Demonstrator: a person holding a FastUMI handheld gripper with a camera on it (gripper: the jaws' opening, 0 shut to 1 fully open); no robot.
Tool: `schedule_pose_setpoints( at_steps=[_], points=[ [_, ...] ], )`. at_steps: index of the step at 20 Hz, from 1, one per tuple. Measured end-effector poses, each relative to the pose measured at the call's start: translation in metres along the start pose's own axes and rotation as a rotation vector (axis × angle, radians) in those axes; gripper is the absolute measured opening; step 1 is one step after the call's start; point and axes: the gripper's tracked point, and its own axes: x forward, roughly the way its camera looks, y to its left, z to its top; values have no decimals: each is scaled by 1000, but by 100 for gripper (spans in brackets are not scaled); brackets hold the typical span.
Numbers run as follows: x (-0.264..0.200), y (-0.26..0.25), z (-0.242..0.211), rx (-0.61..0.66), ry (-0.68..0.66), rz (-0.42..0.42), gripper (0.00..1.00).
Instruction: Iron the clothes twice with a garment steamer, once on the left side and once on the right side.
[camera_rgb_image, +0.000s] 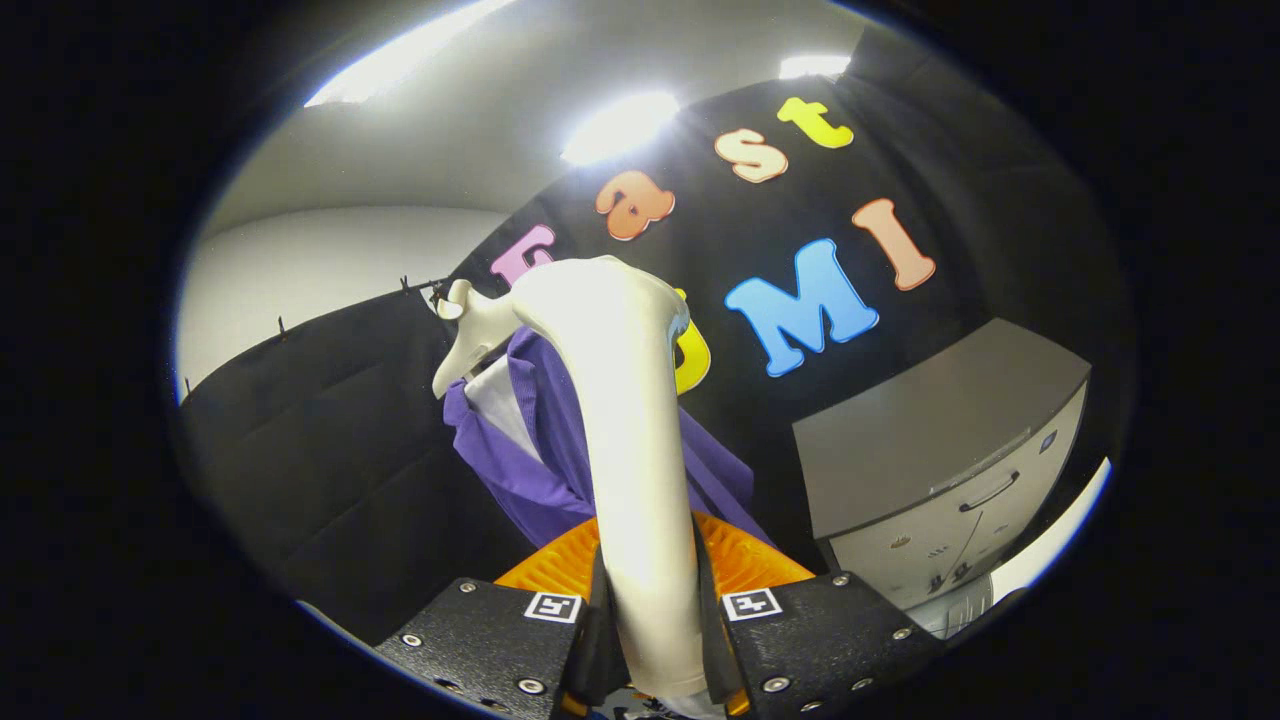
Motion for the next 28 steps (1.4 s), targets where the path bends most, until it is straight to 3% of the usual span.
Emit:
schedule_pose_setpoints(
  at_steps=[11,23,28],
  points=[
    [32,69,-42,-388,-184,-39,37],
    [77,56,-25,-490,-440,-286,37],
    [102,59,-49,-561,-440,-299,37]
  ],
)
